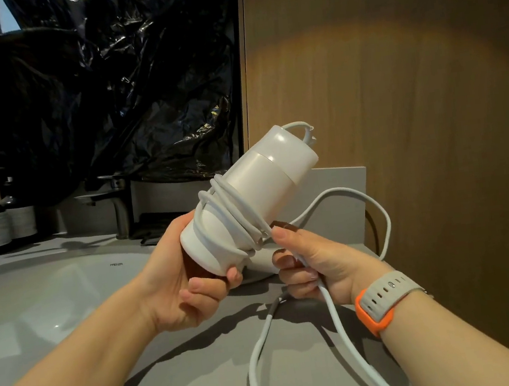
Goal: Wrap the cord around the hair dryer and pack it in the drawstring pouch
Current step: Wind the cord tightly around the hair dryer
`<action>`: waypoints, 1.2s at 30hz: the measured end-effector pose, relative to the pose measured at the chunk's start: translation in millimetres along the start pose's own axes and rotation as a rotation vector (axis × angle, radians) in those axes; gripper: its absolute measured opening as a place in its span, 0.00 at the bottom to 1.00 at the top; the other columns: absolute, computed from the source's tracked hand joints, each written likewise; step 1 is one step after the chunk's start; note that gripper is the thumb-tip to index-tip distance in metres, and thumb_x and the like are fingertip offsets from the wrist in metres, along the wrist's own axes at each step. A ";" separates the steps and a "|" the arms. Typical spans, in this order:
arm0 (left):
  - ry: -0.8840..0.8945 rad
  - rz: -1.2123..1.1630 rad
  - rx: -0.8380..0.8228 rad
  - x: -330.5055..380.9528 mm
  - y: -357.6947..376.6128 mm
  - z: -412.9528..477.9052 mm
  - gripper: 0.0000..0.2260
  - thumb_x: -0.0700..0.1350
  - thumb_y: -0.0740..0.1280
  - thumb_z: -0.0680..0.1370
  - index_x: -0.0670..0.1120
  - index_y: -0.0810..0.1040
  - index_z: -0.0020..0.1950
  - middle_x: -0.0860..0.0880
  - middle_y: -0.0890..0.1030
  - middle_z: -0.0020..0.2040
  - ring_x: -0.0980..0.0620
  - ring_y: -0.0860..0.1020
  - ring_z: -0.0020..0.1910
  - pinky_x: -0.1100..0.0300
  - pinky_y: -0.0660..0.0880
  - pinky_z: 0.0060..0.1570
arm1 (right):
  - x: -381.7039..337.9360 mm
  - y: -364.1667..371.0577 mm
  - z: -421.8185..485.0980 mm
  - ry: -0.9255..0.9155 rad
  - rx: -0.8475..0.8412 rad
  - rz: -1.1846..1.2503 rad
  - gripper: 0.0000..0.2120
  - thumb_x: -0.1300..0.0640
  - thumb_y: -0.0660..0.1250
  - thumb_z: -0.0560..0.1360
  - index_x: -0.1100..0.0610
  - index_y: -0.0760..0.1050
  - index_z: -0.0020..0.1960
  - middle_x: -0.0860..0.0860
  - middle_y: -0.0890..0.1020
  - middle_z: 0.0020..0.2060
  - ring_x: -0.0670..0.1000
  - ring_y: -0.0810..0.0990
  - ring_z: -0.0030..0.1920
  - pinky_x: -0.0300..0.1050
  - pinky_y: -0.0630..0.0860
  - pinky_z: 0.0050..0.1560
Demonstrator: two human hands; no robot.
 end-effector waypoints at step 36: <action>-0.061 0.102 -0.003 -4.3 0.0 -1.2 0.32 0.66 0.62 0.62 0.37 0.76 0.45 0.40 0.74 0.29 0.55 0.66 0.13 0.71 0.62 0.12 | 1.8 -1.5 0.9 -0.189 0.058 -0.084 0.33 0.53 0.73 0.61 0.55 0.66 0.64 0.48 0.76 0.26 0.43 0.62 0.18 0.33 0.61 0.20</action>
Point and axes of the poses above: each hand's wrist, its own z-axis towards the middle knuckle, its own y-axis out of the palm, x = y × z, the point moved 3 cm from there along z, towards the middle knuckle
